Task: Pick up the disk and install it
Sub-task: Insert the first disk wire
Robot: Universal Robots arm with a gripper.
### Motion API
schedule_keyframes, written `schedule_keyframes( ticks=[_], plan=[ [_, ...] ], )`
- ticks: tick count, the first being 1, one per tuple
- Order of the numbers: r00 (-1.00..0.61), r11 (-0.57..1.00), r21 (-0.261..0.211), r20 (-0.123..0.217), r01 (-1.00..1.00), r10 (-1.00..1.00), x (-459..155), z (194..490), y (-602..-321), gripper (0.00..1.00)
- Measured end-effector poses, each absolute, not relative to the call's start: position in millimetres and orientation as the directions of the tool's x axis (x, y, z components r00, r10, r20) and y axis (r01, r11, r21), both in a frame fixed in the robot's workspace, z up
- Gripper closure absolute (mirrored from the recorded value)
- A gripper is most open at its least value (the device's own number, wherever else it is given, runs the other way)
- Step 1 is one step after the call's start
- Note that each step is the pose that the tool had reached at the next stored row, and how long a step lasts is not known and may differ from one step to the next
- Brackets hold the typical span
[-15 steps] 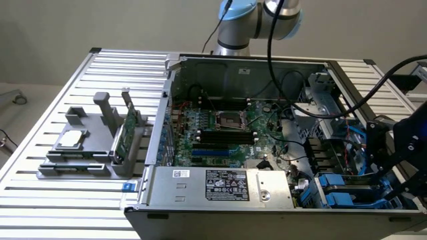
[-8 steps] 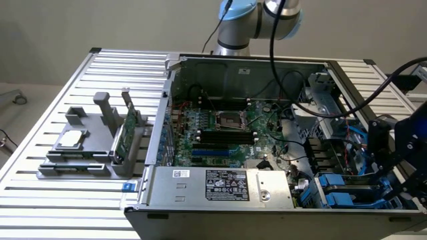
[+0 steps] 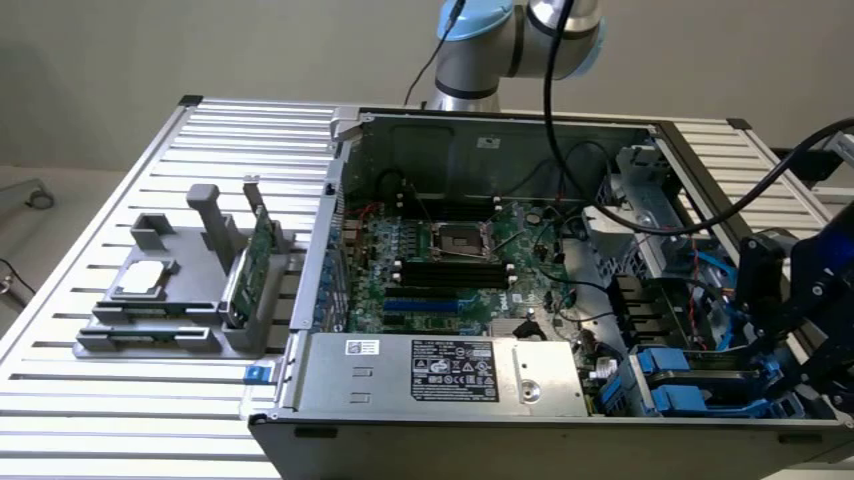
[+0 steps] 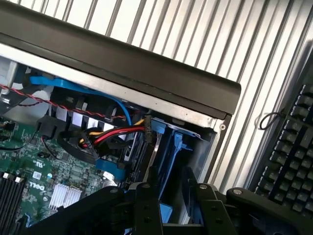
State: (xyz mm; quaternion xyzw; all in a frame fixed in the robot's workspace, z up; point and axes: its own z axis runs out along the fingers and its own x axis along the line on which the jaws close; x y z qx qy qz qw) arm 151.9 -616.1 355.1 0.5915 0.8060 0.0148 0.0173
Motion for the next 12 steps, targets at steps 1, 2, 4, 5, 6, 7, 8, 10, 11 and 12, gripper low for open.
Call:
schedule_keyframes(
  ticks=[1, 2, 4, 5, 6, 7, 8, 10, 11, 12],
  plan=[
    [-0.292, 0.292, 0.045, -0.007, 0.955, 0.956, 151.9, 354.9, -616.2, 0.67],
    [-0.287, 0.286, 0.045, -0.003, 0.957, 0.958, 151.9, 354.7, -616.1, 0.67],
    [-0.278, 0.277, 0.046, 0.006, 0.96, 0.961, 151.8, 354.5, -616.0, 0.67],
    [-0.274, 0.273, 0.047, 0.011, 0.961, 0.962, 151.7, 354.4, -615.9, 0.67],
    [-0.27, 0.269, 0.048, 0.016, 0.962, 0.963, 151.7, 354.4, -615.8, 0.67],
    [-0.267, 0.265, 0.049, 0.021, 0.963, 0.964, 151.7, 354.3, -615.6, 0.67],
    [-0.263, 0.261, 0.05, 0.024, 0.964, 0.965, 151.7, 354.1, -615.4, 0.67],
    [-0.255, 0.253, 0.052, 0.031, 0.966, 0.967, 151.8, 353.7, -615.1, 0.67],
    [-0.25, 0.248, 0.053, 0.034, 0.967, 0.968, 151.8, 353.5, -614.9, 0.67],
    [-0.246, 0.244, 0.054, 0.038, 0.968, 0.968, 151.8, 353.2, -614.7, 0.67]
  ],
)
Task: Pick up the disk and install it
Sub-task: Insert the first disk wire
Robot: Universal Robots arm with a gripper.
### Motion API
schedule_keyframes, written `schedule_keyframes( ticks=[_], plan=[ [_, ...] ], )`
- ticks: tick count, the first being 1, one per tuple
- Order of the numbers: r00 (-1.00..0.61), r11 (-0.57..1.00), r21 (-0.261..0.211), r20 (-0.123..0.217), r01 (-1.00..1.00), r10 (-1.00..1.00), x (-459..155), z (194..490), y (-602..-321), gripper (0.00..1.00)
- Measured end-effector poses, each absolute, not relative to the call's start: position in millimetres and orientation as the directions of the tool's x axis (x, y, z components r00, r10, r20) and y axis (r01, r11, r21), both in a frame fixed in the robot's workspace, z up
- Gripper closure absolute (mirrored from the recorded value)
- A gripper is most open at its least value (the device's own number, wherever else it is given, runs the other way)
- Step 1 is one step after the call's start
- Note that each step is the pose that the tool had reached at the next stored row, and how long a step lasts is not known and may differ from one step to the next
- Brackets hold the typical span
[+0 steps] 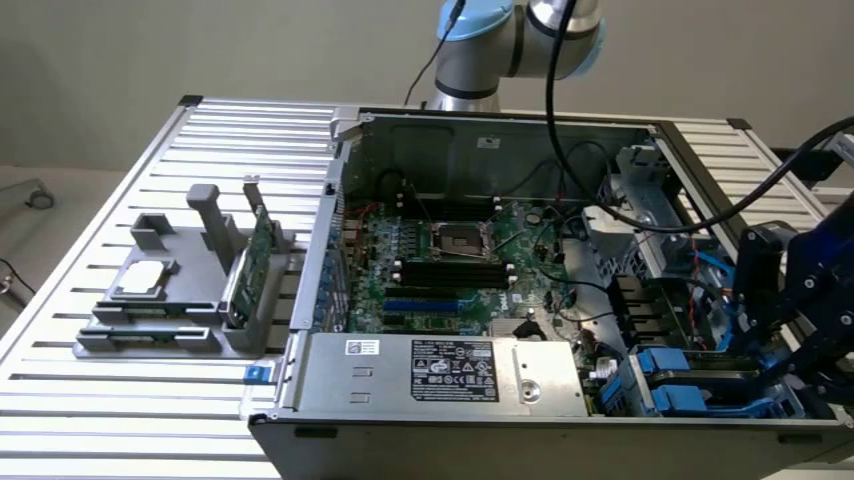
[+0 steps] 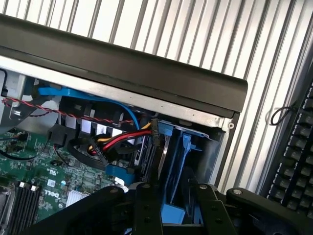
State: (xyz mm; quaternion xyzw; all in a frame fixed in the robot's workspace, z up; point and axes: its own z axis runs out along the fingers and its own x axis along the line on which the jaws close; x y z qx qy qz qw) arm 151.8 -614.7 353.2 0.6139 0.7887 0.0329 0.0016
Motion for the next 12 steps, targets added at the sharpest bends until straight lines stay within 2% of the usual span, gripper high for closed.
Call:
schedule_keyframes(
  ticks=[12],
  plan=[
    [-0.225, 0.221, 0.063, 0.076, 0.973, 0.971, 152.1, 350.1, -607.4, 0.67]
  ],
)
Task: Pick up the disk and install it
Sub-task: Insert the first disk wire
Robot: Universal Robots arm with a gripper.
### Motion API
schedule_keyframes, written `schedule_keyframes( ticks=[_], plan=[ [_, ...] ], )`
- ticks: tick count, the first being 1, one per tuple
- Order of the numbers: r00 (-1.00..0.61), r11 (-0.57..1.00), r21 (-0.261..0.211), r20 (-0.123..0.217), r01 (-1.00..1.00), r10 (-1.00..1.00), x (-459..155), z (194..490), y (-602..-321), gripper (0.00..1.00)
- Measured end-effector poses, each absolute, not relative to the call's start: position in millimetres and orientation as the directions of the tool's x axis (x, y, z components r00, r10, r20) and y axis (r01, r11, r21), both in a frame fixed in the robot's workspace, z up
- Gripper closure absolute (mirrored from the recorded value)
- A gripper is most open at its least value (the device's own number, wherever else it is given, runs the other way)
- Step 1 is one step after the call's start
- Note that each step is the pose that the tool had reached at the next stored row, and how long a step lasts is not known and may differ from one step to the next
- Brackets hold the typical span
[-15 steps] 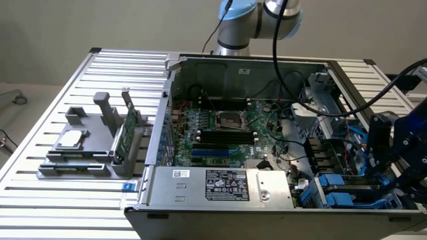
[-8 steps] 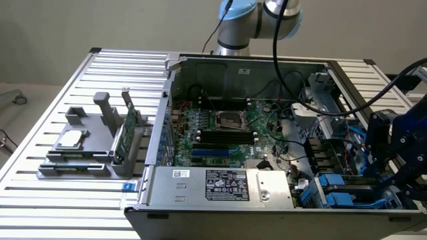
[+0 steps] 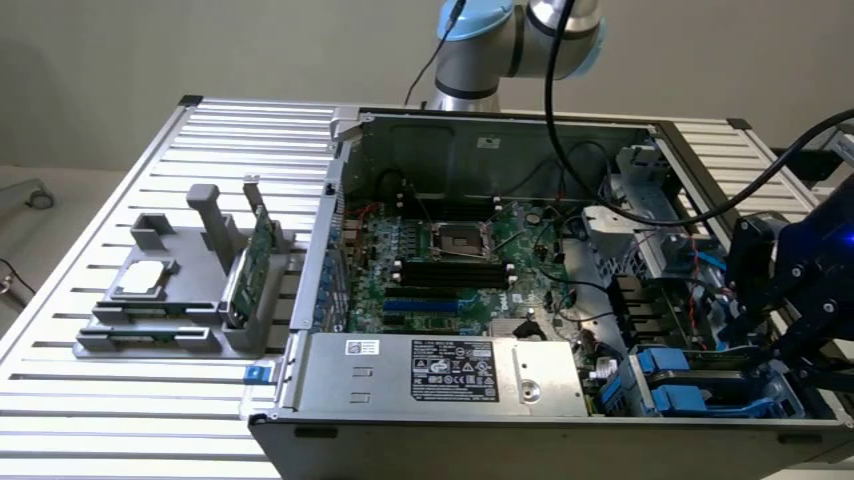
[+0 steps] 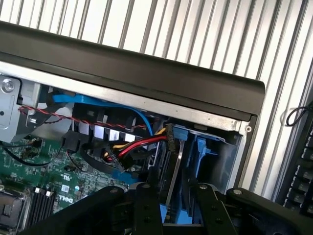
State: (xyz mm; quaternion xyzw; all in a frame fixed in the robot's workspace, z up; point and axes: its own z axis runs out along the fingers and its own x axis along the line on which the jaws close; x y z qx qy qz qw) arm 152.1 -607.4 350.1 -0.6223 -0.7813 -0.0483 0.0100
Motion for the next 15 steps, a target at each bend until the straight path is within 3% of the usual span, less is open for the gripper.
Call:
schedule_keyframes(
  ticks=[15],
  plan=[
    [-0.204, 0.199, 0.063, 0.076, 0.978, 0.976, 165, 346, -605, 0.67]
  ],
)
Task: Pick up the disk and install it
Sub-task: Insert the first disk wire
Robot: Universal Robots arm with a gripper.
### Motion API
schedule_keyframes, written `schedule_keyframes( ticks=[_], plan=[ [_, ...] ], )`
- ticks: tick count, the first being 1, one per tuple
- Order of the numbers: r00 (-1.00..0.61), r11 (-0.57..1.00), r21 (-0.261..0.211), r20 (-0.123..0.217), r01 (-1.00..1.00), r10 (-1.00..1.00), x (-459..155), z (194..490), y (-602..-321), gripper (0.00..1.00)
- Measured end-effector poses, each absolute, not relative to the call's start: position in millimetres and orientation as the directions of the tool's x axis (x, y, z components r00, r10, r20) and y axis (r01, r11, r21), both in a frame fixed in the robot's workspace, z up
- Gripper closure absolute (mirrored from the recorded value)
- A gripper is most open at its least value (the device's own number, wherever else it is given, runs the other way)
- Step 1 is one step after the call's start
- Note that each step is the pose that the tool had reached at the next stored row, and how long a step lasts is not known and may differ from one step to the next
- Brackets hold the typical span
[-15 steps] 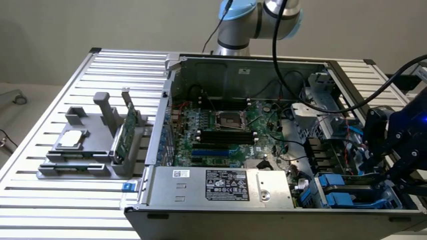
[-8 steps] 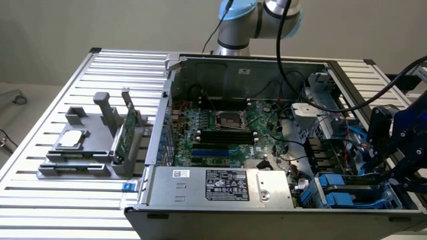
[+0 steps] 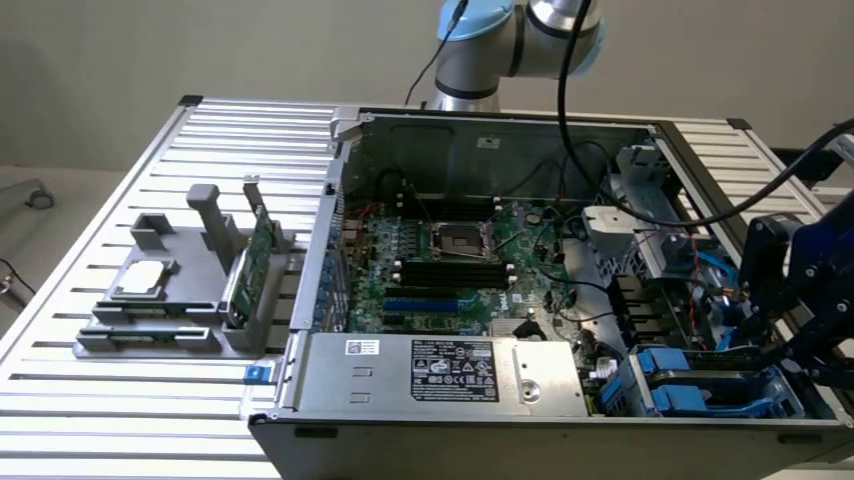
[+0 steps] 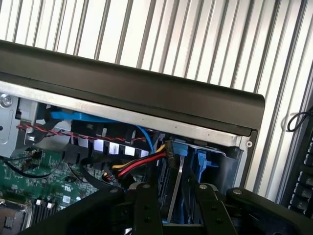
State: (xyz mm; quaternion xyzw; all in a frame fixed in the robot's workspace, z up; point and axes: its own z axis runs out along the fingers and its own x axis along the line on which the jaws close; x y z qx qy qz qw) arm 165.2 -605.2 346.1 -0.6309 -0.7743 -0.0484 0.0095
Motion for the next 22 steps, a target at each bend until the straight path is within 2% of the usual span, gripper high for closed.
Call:
schedule_keyframes(
  ticks=[16, 18, 20, 22],
  plan=[
    [-0.204, 0.199, 0.061, 0.076, 0.978, 0.976, 167.9, 339.3, -601.2, 0.67],
    [-0.203, 0.199, 0.061, 0.076, 0.978, 0.976, 168.0, 339.1, -599.9, 0.69],
    [-0.203, 0.199, 0.061, 0.076, 0.978, 0.976, 168.1, 339.0, -598.6, 0.82],
    [-0.203, 0.199, 0.06, 0.077, 0.978, 0.976, 168.1, 339.0, -597.3, 0.83]
  ],
)
